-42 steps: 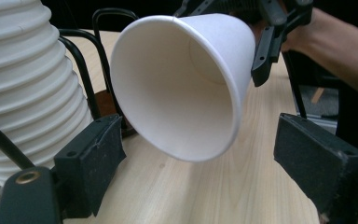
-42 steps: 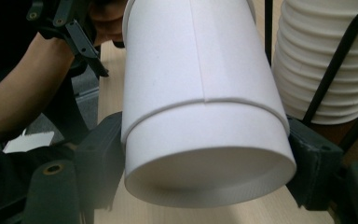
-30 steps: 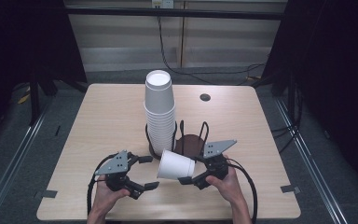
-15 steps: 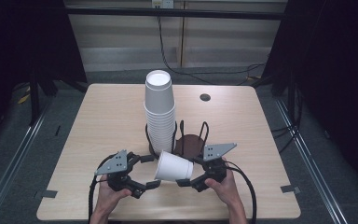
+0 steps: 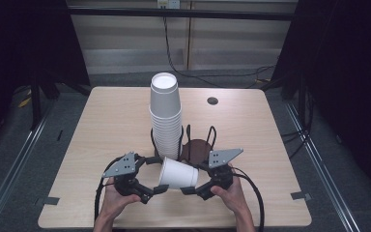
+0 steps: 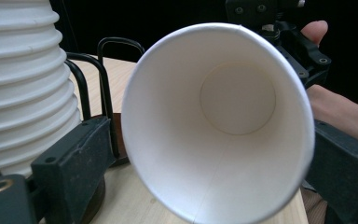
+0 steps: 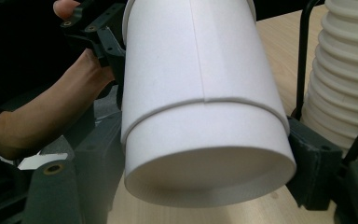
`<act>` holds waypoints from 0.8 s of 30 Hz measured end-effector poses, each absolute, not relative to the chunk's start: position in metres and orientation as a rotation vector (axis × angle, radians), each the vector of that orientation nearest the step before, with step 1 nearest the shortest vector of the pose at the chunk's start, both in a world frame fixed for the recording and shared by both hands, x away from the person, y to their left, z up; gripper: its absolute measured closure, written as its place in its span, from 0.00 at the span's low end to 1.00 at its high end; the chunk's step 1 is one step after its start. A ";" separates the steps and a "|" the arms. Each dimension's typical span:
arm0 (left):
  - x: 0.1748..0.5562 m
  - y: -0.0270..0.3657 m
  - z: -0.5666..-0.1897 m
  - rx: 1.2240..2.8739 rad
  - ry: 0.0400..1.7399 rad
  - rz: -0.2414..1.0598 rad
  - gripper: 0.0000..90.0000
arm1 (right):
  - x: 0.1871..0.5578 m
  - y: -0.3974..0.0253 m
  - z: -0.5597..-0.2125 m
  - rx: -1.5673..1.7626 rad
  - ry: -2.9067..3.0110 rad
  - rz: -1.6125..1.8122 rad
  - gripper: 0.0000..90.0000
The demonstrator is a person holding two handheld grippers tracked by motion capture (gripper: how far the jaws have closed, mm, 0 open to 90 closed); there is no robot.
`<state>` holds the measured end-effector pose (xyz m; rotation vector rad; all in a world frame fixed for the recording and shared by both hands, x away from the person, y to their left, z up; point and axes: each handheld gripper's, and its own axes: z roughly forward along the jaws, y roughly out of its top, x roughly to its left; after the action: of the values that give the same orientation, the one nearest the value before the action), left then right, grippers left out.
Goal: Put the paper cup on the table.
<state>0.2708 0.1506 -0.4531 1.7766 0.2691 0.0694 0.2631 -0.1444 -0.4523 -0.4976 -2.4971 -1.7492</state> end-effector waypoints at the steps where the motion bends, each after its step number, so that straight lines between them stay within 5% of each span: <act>1: 0.271 0.149 -0.453 1.780 0.265 0.065 0.06 | 0.263 -0.144 -0.452 -0.494 -2.497 -1.749 0.27; 24: 0.278 0.138 -0.456 1.779 0.235 0.015 0.05 | 0.265 -0.141 -0.452 -0.477 -2.502 -1.739 0.27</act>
<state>0.2776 0.1378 -0.4556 1.7785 0.2346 0.0148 0.2648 -0.1413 -0.4518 -0.4768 -2.5022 -1.7392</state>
